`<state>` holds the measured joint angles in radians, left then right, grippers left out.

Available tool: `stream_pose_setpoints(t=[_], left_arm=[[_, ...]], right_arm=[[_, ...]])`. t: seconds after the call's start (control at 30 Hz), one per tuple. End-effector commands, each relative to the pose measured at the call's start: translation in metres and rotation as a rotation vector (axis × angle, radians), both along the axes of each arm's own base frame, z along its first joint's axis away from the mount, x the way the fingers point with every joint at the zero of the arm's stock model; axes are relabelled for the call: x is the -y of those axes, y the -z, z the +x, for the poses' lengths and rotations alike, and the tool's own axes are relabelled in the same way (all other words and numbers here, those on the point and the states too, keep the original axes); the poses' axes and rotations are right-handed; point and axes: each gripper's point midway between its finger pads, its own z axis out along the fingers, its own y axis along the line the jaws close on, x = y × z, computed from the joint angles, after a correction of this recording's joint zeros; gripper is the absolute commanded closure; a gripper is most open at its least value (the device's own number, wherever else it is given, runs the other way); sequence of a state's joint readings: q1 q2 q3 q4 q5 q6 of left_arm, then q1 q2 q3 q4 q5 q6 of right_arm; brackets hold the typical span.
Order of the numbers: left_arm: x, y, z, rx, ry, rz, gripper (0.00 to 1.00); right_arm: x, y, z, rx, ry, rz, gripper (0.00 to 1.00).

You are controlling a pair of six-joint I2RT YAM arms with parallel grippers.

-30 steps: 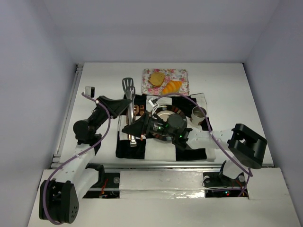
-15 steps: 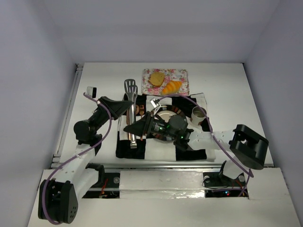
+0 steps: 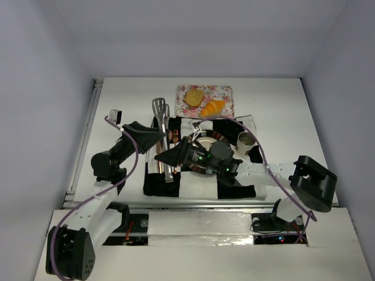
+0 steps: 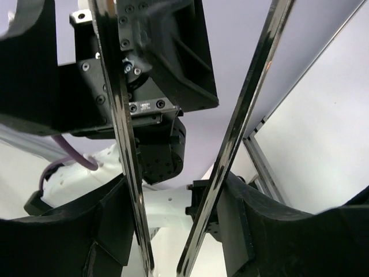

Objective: Place the bread

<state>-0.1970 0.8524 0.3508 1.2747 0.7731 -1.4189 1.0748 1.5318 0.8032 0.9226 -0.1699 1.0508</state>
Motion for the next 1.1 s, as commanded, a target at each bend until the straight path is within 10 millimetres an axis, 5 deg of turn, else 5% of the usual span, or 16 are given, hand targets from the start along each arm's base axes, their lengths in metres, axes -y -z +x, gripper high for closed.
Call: stream_pose_setpoints(t=[0.0, 0.2, 0.8, 0.87, 1.07], left_arm=[[-0.008, -0.055, -0.063, 0.478, -0.004, -0.032, 0.26], [-0.007, -0.054, -0.047, 0.462, -0.105, 0.065, 0.01], [-0.002, -0.043, -0.041, 0.415, -0.115, 0.231, 0.01], [-0.003, -0.035, -0.026, 0.377, -0.168, 0.309, 0.01], [-0.025, 0.004, 0.015, 0.156, -0.359, 0.549, 0.01]], right_arm=[[0.01, -0.04, -0.001, 0.066, 0.036, 0.082, 0.43], [0.02, -0.053, -0.001, 0.077, 0.065, 0.08, 0.44], [0.051, -0.046, 0.031, 0.048, 0.173, 0.004, 0.47], [0.06, -0.052, 0.037, 0.063, 0.203, -0.006, 0.47], [0.081, -0.024, 0.057, 0.029, 0.305, -0.236, 0.47]])
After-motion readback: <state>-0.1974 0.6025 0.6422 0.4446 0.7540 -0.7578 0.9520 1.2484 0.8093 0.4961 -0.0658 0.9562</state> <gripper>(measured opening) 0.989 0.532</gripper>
